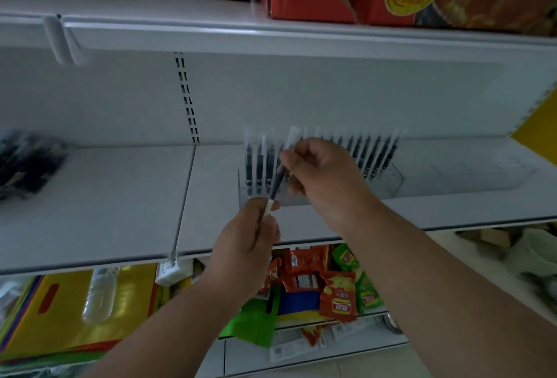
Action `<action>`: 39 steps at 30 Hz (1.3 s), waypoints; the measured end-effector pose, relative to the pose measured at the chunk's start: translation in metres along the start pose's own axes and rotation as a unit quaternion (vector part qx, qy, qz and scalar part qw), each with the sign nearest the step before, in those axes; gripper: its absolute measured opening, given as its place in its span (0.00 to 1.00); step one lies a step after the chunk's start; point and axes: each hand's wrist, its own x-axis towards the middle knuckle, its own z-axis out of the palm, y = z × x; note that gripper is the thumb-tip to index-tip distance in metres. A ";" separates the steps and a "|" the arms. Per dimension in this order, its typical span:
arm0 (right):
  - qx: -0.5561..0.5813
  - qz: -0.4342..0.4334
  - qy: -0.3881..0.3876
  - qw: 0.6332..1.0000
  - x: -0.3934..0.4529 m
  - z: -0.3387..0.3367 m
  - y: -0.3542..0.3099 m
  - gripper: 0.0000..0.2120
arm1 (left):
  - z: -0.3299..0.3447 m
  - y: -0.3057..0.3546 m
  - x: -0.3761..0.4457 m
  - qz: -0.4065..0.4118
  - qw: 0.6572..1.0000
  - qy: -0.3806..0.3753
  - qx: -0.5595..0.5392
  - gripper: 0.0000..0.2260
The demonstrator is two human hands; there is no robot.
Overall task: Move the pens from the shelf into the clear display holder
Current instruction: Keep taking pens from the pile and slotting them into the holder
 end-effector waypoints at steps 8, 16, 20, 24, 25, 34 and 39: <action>-0.124 -0.131 0.164 0.970 0.018 -0.037 -0.001 0.03 | -0.006 -0.016 0.036 0.162 0.908 0.022 0.385 0.20; -0.236 -0.169 0.069 0.955 0.033 -0.016 0.025 0.04 | 0.002 -0.025 0.043 0.171 0.877 0.022 0.449 0.23; -0.310 -0.162 0.017 0.937 0.043 -0.011 0.038 0.06 | 0.004 -0.025 0.045 0.174 0.878 0.033 0.445 0.23; -0.365 -0.157 0.031 0.917 0.045 -0.004 0.048 0.09 | 0.005 -0.025 0.045 0.164 0.881 0.042 0.443 0.24; -0.366 -0.152 0.036 0.918 0.045 -0.003 0.048 0.08 | 0.005 -0.025 0.045 0.162 0.881 0.043 0.442 0.24; -0.264 -0.162 0.012 0.951 0.031 -0.016 0.043 0.10 | 0.011 -0.024 0.042 0.145 0.882 0.070 0.443 0.25; -0.270 -0.262 -0.020 0.926 0.019 -0.032 0.030 0.11 | 0.010 -0.021 0.040 0.124 0.910 0.088 0.385 0.26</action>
